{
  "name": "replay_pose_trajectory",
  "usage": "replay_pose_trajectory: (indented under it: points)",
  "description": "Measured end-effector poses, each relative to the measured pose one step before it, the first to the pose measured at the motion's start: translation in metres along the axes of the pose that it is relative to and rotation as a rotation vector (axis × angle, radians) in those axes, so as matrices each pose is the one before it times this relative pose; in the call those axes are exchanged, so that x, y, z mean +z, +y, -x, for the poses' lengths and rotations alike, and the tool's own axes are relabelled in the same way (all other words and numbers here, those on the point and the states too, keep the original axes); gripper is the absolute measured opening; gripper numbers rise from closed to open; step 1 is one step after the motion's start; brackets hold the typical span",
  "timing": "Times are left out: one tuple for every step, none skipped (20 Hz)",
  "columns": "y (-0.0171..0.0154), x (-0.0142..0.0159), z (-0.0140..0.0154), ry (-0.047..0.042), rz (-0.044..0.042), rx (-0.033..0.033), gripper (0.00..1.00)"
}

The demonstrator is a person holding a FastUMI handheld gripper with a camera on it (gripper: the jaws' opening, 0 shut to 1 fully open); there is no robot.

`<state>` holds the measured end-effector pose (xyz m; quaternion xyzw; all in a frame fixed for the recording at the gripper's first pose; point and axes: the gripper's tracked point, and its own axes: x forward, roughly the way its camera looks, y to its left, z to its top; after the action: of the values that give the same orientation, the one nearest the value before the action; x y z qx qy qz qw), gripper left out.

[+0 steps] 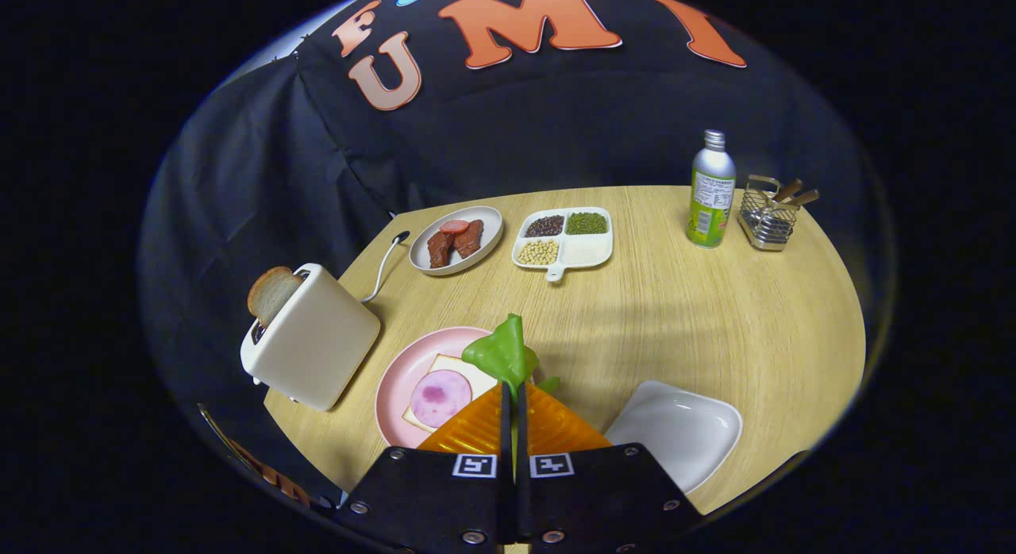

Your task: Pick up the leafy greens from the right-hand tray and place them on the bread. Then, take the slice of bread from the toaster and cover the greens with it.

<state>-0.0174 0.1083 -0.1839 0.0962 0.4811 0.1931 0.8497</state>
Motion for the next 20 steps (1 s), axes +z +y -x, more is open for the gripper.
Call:
replay_pose_trajectory:
  points:
    - [0.00642, -0.00111, -0.00468, 0.00679, 0.00479, 0.01155, 0.01]
    - [0.00632, -0.00143, -0.0057, 0.00838, 0.00341, 0.01361, 0.01]
    - [0.00571, -0.00147, -0.00514, 0.00978, 0.00048, 0.01121, 0.01]
    - [0.00385, -0.00048, -0.00479, 0.00783, 0.00255, 0.00758, 0.01]
    - [0.00217, -0.00137, -0.00325, 0.00727, 0.00415, 0.00025, 0.01]
    - [0.00271, -0.00089, -0.00508, 0.00563, 0.00567, 0.00101, 0.01]
    - [0.00312, -0.00218, -0.00637, 0.00688, 0.0088, -0.00173, 0.01]
    - [0.00285, -0.00298, -0.00529, 0.01142, 0.00814, 0.00222, 0.01]
    - [0.00633, -0.00363, -0.00316, 0.01243, 0.0041, 0.01043, 0.01]
    - [0.00534, -0.00214, -0.00466, 0.00829, 0.00369, 0.00933, 0.01]
    - [0.00574, -0.00093, -0.00311, 0.0052, 0.00394, 0.01039, 0.01]
    - [0.00393, 0.00028, -0.00376, 0.00198, 0.0014, 0.0078, 0.01]
    - [0.00242, -0.00089, -0.00316, 0.00255, 0.00403, 0.00253, 0.01]
    - [0.00236, -0.00026, -0.00335, 0.00235, 0.00322, 0.00186, 0.01]
    - [0.00417, -0.00147, -0.00366, 0.00849, 0.0025, 0.00466, 0.01]
    - [0.00294, -0.00228, -0.00536, 0.0075, -0.00128, 0.00189, 0.02]
    - [0.00215, -0.00135, -0.00265, 0.0068, 0.00299, 0.00124, 0.02]
    - [0.00222, 0.00017, -0.00312, 0.00433, 0.00075, -0.00028, 0.02]
    - [0.00149, -0.00049, -0.00141, 0.00305, 0.0009, 0.0003, 0.02]
    - [-0.00149, -0.00029, 0.00179, 0.00221, -0.00881, -0.00448, 0.02]
